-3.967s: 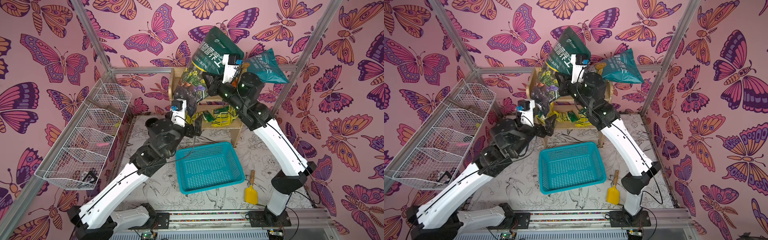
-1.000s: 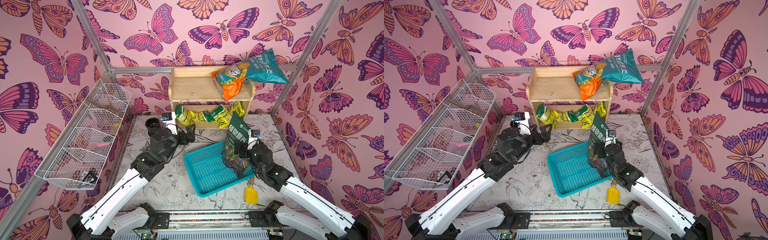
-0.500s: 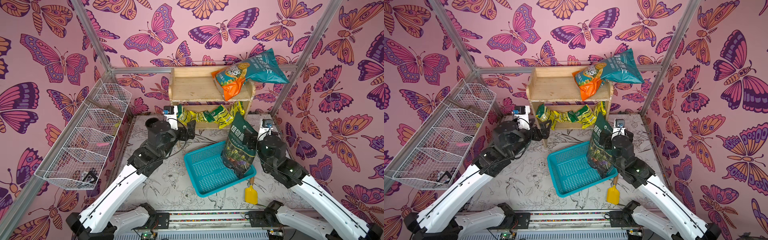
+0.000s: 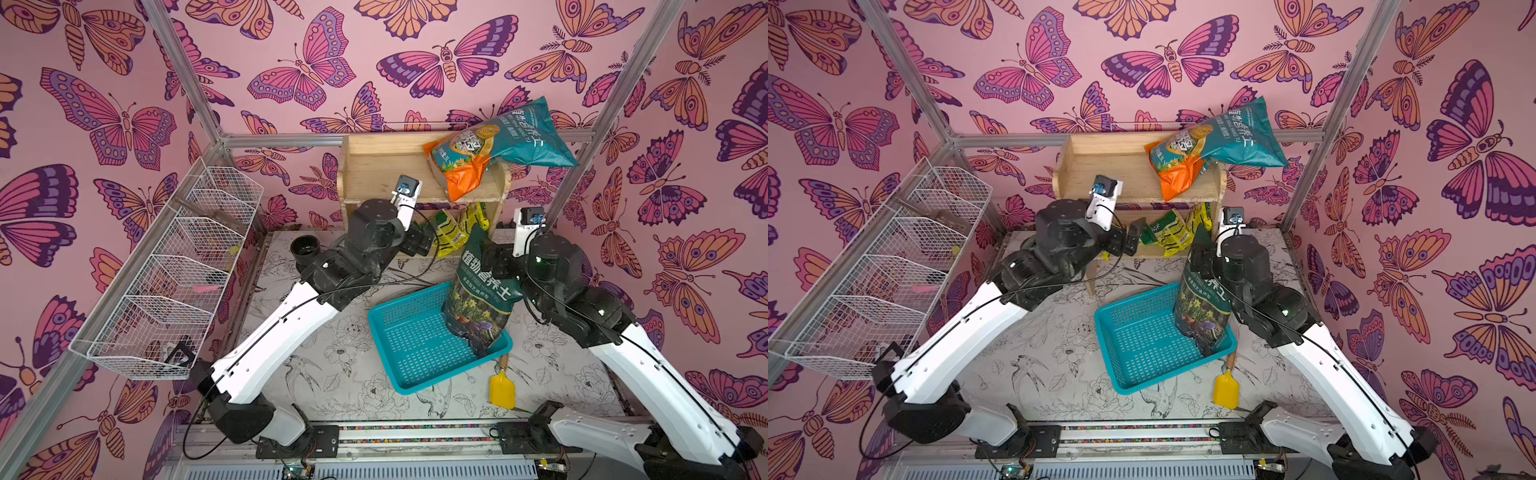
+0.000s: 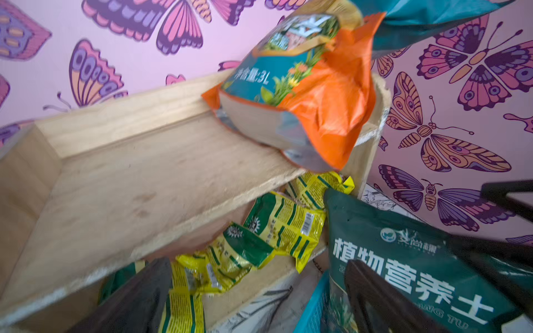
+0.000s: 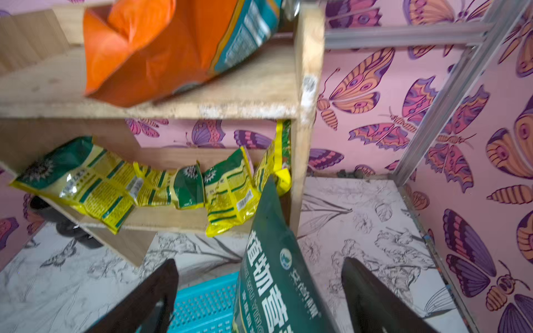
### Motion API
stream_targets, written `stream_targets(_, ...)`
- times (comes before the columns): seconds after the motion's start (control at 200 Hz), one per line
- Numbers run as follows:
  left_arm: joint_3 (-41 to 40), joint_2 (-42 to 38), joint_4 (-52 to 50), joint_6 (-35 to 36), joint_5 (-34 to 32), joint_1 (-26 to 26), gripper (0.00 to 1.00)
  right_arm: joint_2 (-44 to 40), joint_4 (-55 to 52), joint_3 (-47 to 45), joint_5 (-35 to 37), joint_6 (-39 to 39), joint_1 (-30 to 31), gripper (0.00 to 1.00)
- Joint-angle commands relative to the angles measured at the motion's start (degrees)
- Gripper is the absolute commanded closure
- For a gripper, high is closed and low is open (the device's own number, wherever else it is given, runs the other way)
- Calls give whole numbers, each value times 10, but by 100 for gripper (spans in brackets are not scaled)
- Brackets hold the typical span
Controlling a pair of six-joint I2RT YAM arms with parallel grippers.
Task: Take down the fertilizer bag from the shelf
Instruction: Pick up the fertilizer bag from the shelf.
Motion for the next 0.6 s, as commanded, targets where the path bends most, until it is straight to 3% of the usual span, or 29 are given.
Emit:
stream_targets(0.0,81,50,-12,97,-37,-25,0,-25,-35,-16,-4,41,-2,9)
stream_targets(0.195,225,159,-14,165,-53,-53,0,-51,-48,-39,44,36,-10,9)
stream_targets(0.456,376,287,-17,212,-65,-67,0,-51,-59,-44,-40,49,-75,9)
stream_targets(0.596,413,330,18,249,-78,-68,0,-47,-57,-44,-58,43,-88,9)
